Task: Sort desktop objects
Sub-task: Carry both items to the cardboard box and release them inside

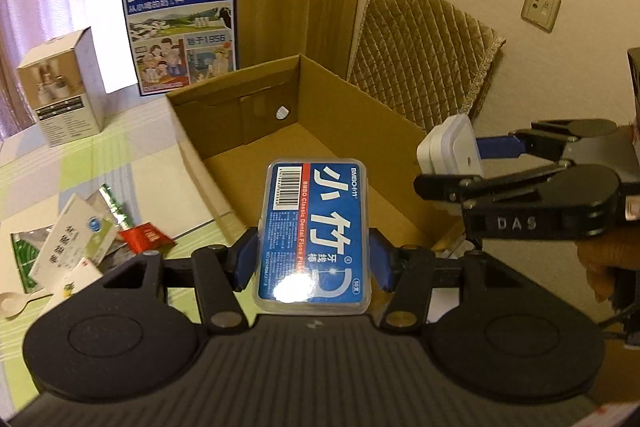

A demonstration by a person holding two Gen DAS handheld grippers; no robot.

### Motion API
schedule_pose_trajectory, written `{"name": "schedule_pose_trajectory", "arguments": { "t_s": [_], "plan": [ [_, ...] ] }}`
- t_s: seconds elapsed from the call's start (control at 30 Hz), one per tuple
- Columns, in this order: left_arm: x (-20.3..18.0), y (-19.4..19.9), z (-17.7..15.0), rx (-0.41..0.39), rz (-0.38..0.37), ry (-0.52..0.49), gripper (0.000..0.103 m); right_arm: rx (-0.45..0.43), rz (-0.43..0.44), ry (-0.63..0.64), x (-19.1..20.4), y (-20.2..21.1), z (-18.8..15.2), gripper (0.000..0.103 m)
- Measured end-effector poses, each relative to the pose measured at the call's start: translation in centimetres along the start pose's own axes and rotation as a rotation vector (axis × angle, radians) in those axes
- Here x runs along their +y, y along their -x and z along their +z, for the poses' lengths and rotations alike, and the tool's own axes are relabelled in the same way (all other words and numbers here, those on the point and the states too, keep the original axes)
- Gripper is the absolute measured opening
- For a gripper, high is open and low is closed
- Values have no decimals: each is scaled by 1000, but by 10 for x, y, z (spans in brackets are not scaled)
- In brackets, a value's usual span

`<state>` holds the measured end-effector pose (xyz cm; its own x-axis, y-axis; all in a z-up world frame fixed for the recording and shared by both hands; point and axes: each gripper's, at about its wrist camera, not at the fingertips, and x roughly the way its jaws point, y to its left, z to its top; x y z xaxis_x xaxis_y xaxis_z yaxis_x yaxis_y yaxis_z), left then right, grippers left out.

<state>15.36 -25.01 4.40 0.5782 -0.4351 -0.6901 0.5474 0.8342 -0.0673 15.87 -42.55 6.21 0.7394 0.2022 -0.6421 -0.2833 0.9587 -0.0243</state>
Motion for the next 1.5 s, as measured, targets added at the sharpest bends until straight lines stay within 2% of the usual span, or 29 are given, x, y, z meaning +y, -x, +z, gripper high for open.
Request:
{"name": "schedule_pose_trajectory", "arguments": {
  "t_s": [0.37,0.4,0.43,0.8,0.93,1.33,1.5],
  "plan": [
    [-2,-28,2,17,-10,14,52,14,9,-8,-4,-15,-2,63],
    [-1,-27,2,14,-14,10,57,14,9,-8,-3,-15,-2,63],
    [-1,-26,2,10,-12,8,59,15,9,-11,-3,-15,-3,63],
    [22,10,-10,-46,21,57,62,21,31,-34,5,-17,0,64],
    [29,20,-17,-49,37,76,62,16,33,-6,14,-18,3,64],
    [42,41,-35,-52,79,102,68,-11,9,-19,24,5,1,74],
    [47,51,-47,-52,90,123,73,-31,7,-42,33,27,-9,83]
  ]
}}
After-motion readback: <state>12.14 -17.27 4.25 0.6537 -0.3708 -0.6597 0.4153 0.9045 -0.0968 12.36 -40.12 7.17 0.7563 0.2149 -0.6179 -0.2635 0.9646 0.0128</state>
